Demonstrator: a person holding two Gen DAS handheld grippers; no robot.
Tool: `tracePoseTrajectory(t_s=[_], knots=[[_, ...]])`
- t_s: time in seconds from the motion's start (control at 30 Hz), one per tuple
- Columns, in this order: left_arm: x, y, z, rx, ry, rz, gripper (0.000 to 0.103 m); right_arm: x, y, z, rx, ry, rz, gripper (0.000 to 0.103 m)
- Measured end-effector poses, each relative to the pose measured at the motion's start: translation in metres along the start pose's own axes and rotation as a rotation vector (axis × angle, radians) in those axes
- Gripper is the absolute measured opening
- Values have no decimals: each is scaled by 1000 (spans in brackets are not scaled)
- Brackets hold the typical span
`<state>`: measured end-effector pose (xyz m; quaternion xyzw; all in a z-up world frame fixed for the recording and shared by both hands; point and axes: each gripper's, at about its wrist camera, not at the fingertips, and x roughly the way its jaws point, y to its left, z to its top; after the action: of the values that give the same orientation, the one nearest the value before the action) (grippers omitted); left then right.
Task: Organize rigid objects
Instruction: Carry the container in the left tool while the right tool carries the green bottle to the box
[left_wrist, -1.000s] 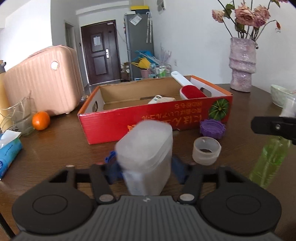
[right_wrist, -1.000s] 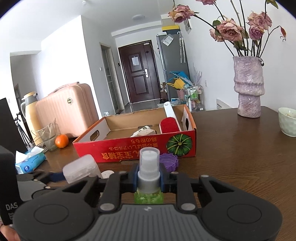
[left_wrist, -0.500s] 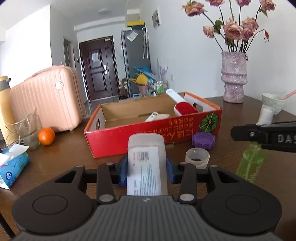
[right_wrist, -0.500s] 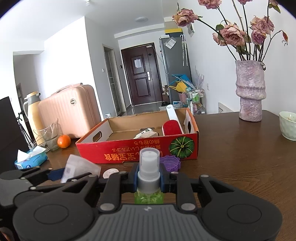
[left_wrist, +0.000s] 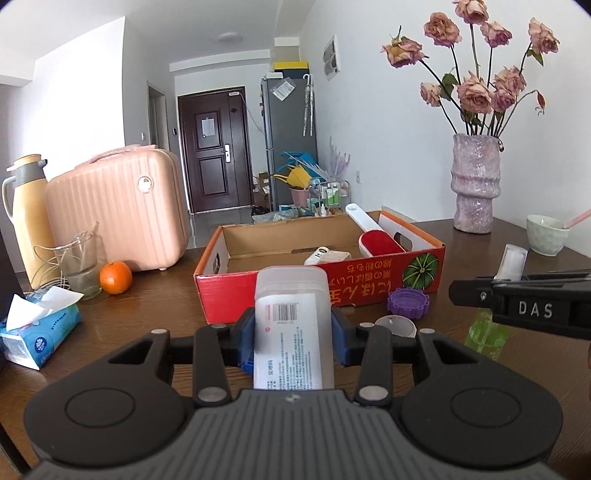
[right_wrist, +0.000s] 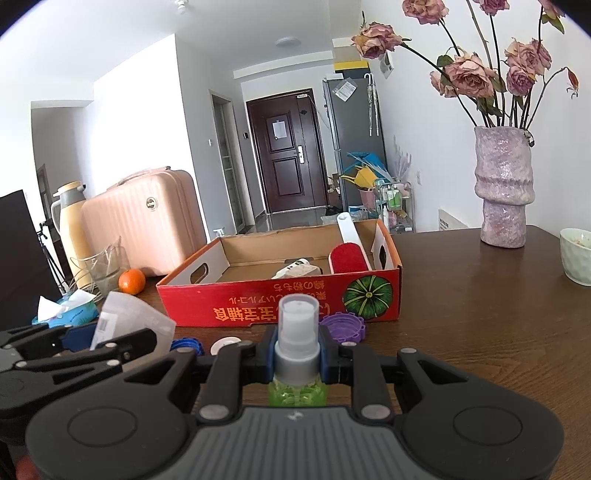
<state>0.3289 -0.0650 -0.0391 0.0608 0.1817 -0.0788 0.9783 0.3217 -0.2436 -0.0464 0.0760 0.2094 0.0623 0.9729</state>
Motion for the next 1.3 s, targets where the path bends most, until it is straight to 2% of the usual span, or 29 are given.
tracePoseTrajectory(t_s=[0.3, 0.67, 1.3], knots=[[-9, 4, 12, -19, -25, -3, 42, -2, 7, 6, -12, -15, 7, 21], [-6, 10, 39, -35, -79, -2, 42, 5, 19, 31, -19, -53, 13, 21], [46, 30, 81, -153, -131, 58, 42, 47, 27, 71, 14, -142, 1, 21]])
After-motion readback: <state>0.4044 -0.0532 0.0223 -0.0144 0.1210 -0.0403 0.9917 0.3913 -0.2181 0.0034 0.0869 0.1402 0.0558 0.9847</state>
